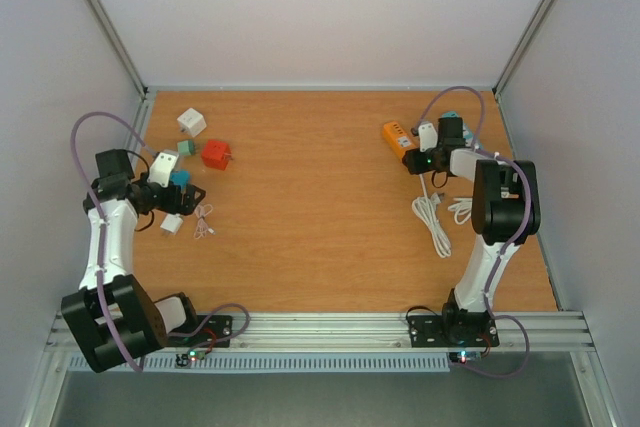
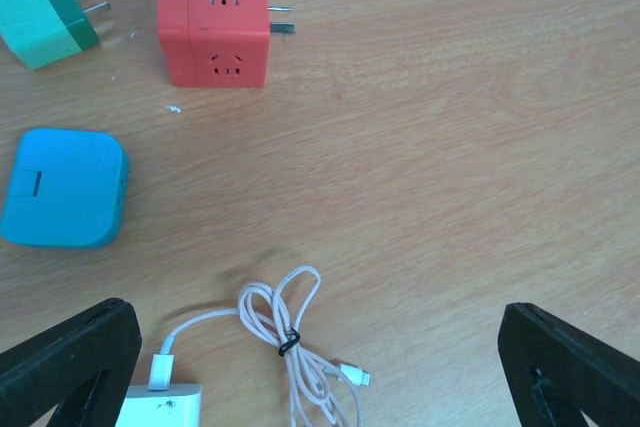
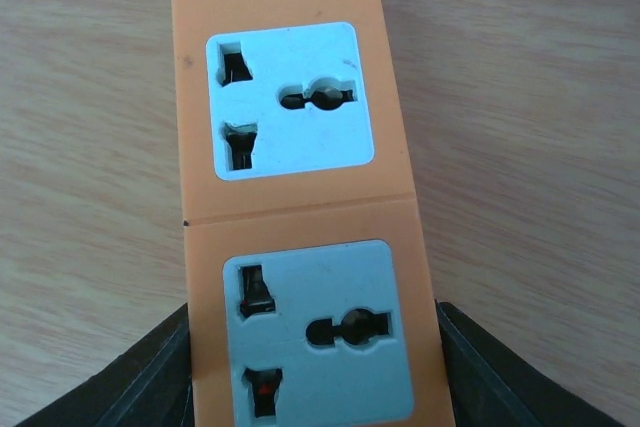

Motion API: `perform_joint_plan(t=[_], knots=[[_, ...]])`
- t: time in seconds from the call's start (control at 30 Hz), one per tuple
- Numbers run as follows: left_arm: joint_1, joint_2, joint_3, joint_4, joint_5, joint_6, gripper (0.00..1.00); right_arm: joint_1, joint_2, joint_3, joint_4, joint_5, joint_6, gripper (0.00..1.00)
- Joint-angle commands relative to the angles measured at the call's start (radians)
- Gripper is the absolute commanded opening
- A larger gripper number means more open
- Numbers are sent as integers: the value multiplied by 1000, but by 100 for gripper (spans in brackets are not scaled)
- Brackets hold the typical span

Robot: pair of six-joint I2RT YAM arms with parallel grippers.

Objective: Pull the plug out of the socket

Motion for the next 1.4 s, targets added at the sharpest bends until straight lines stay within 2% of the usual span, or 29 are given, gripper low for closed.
perform_joint_plan(t=[0.0,0.17,0.3,0.47,0.67,0.87,1.13,1.37], knots=[[-5,40,56,36,34,-49,100,-34,22,-6,-47,6,42,57],[-5,102,118,-5,55,-59,100,-39,-30,7,-64,-19,65,72],[-6,129,163,-16,64,-66,100,-39,-82,45,-102,-56,89,88],[-3,172,268,-55,60,-84,100,-39,-134,128,-195,-122,121,98],[-3,221,435,-80,6,-144,100,-39,-208,222,-298,-258,184,99],[-5,186,450,-4,5,-213,100,-35,-304,248,-360,-412,270,99],[-15,64,301,64,50,-219,100,-19,-476,122,-342,-550,346,99],[-20,-45,118,130,32,-249,100,-6,-599,-46,-326,-578,322,98]])
